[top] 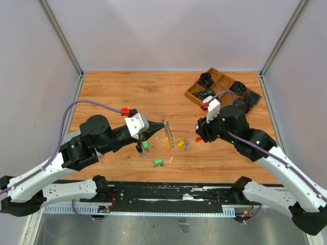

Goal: Put the keys on the keyring

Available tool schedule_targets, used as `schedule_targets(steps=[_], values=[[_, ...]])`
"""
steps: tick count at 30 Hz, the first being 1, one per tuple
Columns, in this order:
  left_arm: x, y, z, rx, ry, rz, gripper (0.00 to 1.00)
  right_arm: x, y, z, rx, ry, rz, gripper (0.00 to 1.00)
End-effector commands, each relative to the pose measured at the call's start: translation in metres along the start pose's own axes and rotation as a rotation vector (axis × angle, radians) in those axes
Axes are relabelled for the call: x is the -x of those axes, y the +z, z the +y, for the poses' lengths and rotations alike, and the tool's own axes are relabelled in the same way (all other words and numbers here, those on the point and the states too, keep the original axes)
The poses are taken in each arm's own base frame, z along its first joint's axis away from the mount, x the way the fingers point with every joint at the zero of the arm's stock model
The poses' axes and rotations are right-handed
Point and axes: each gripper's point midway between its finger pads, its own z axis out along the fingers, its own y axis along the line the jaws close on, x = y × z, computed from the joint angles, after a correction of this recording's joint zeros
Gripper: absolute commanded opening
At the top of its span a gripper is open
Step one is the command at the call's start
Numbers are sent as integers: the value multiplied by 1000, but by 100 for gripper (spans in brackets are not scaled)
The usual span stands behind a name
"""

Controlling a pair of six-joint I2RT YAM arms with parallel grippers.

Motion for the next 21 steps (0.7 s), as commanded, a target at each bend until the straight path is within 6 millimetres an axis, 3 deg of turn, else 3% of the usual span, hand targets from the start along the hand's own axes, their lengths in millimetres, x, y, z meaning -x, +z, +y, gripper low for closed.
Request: schedule_targets(steps=[1,5,9,14,21], values=[[9,-8,12,93,-98,-43,0,-35,8,-6,-64,161,176,42],[-4,-6,9,99,-147,-9,1,-53,27,-1,3,263,262,42],[-12,-5,7,103,-190,10,1,-71,53,5,80,255,320,45],[-28,1,13,160,-229,91,1,-88,87,-3,138,323,354,44],[-39,11,6,139,-267,151,1,-110,121,-6,235,385,409,45]])
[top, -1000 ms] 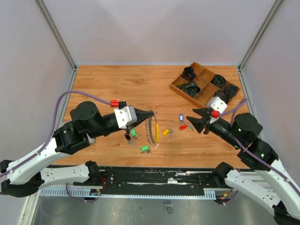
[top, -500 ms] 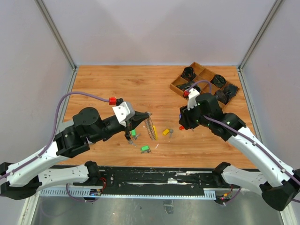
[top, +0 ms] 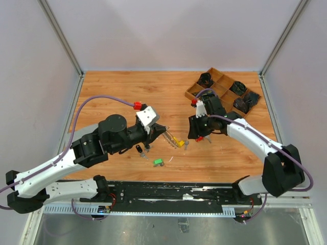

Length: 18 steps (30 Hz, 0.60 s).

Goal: Put the keys on the keyring

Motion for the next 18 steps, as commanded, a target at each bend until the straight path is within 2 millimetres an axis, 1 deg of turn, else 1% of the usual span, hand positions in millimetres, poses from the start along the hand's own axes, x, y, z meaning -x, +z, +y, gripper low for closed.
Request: schedule_targets(steps=[1,6,14,18], values=[[13,-1,-1,9,-45,-18,1,10,17,3,100,-12,-22,45],[10,0,-2,8,-62,-8,0,7,33,-10,88,6,5,45],[10,-1,-2,9,-75,-1,1,-16,58,-20,105,19,112,44],[10,0,-3,7,-85,3,1,-21,66,-23,117,9,133,45]])
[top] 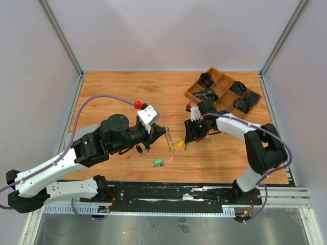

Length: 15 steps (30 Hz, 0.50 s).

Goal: Put the keys on the keyring

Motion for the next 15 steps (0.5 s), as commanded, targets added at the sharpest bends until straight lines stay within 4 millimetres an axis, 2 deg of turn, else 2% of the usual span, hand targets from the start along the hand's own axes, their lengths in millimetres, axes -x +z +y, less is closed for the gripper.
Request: schedule_targets(steps=[1,15], values=[[21,-4,-3,-6,-27,-53,1,1,5,-5,24,-38,3,46],[19,2,-7,-21,-31,-36,1,0,21,-12,38,-77,14,44]])
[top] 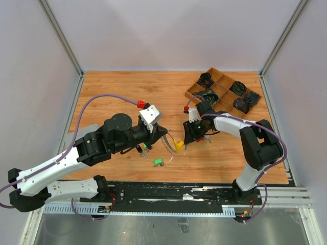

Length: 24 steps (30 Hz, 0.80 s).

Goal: Put the keys on the keyring

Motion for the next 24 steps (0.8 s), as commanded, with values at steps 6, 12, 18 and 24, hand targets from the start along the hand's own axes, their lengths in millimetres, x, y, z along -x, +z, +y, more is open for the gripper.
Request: schedule_targets(steps=[6,12,18,24], values=[[25,-1,-8,-28,-10,-52,1,14,6,-7,16,-55,-36,40],[22,0,-9,-34,-12,-44,1,17,10,-8,25,-58,-34,35],[21,-1,-9,-35,-9,-39,1,19,13,-8,30,-53,-35,29],[19,-2,-8,-35,-12,-36,1,21,14,-8,36,-51,-35,23]])
